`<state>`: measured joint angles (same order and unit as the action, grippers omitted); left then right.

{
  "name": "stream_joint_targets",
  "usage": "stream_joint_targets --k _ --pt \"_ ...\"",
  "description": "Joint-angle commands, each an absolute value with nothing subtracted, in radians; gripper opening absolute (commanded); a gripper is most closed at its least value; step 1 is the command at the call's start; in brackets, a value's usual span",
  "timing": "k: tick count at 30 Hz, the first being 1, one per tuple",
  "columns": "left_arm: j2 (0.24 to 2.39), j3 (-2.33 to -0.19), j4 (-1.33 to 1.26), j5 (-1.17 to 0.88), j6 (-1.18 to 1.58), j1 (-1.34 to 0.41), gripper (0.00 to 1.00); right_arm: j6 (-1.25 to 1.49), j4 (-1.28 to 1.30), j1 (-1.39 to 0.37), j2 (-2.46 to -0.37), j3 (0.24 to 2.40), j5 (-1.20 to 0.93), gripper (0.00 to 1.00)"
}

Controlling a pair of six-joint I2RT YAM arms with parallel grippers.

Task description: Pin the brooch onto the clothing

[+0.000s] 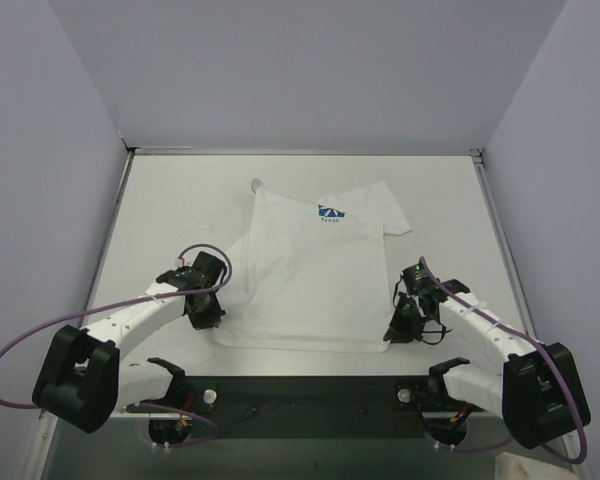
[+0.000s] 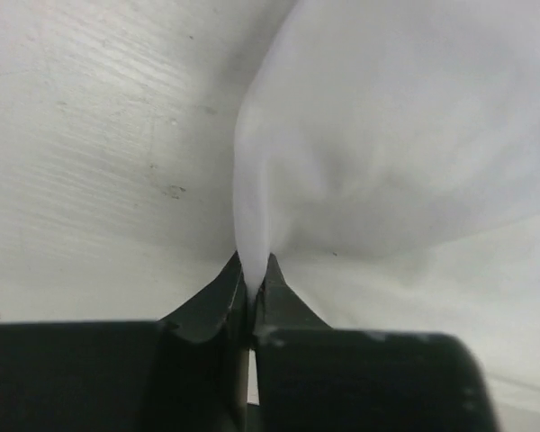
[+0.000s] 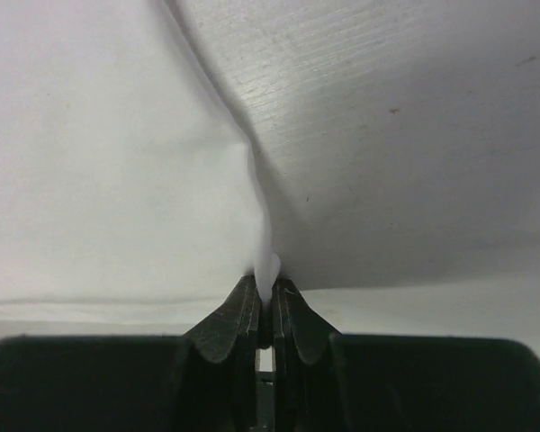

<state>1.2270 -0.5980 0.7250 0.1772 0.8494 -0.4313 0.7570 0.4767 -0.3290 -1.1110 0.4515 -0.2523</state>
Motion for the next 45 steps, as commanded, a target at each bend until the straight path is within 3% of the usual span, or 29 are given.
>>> stream_joint_targets --k 1,8,16,20,30,36,45 --pt "1.137 -0.615 0.664 0.143 0.789 -0.433 0.00 0.749 0.515 -0.337 -1.074 0.494 -0.267 0.00" --pt "1.083 -0.898 0.615 0.215 0.657 -0.431 0.00 0.621 0.538 -0.345 -1.080 0.742 -0.210 0.00" --pt "1.102 -1.463 0.531 0.224 0.512 -0.437 0.00 0.526 0.540 -0.377 -1.062 1.311 -0.167 0.00" --pt "1.034 -1.577 0.447 0.198 0.491 -0.448 0.00 0.476 0.509 -0.419 -0.987 1.471 -0.185 0.00" --pt "0.885 -1.733 0.388 0.031 0.472 -0.456 0.00 0.425 0.388 -0.426 -0.784 1.623 -0.425 0.00" --pt "0.988 -1.827 0.475 -0.008 0.423 -0.453 0.00 0.377 0.405 -0.423 -0.804 1.683 -0.338 0.00" --pt "1.118 -1.752 0.427 0.084 0.414 -0.449 0.00 0.316 0.485 -0.411 -1.001 1.700 -0.057 0.00"
